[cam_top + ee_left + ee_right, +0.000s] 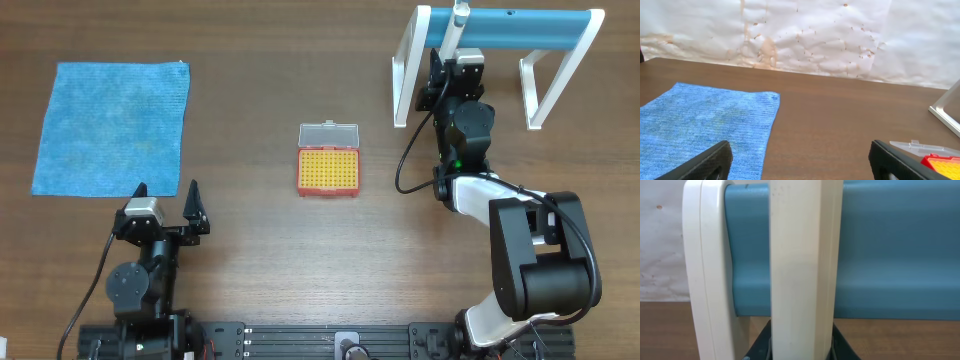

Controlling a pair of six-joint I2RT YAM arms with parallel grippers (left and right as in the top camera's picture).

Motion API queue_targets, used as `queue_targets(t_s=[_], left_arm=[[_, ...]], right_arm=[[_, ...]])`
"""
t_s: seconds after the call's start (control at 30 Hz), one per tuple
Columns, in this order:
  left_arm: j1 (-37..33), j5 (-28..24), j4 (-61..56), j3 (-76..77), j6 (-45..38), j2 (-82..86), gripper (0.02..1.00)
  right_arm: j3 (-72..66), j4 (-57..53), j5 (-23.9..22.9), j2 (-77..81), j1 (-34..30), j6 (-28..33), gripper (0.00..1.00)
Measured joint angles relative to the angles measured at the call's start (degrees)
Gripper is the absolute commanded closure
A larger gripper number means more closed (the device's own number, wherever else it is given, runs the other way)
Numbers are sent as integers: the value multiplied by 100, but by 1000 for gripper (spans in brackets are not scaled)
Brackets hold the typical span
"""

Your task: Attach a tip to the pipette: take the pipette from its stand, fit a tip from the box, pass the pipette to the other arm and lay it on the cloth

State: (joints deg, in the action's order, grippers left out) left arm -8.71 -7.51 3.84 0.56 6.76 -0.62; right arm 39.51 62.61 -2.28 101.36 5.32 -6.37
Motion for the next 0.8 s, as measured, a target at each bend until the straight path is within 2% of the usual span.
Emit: queue_targets(t_s=[0.23, 0.57, 0.67, 0.7, 0.8], left_arm=[[0, -2, -2, 0, 2, 0, 137], [0, 0, 0, 0, 0, 0, 137], [0, 0, 0, 0, 0, 0, 137], [0, 0, 0, 0, 0, 0, 137], [0, 0, 0, 0, 0, 0, 137]], right_arm=[[-2, -168, 2, -212, 11, 0, 919], [-184, -911, -2, -1478, 273, -2, 921], [-258, -905, -22, -1746, 568, 0, 917], [-363, -767, -13, -1888, 903, -2, 919], [-599, -160, 116, -1954, 1355, -2, 919]])
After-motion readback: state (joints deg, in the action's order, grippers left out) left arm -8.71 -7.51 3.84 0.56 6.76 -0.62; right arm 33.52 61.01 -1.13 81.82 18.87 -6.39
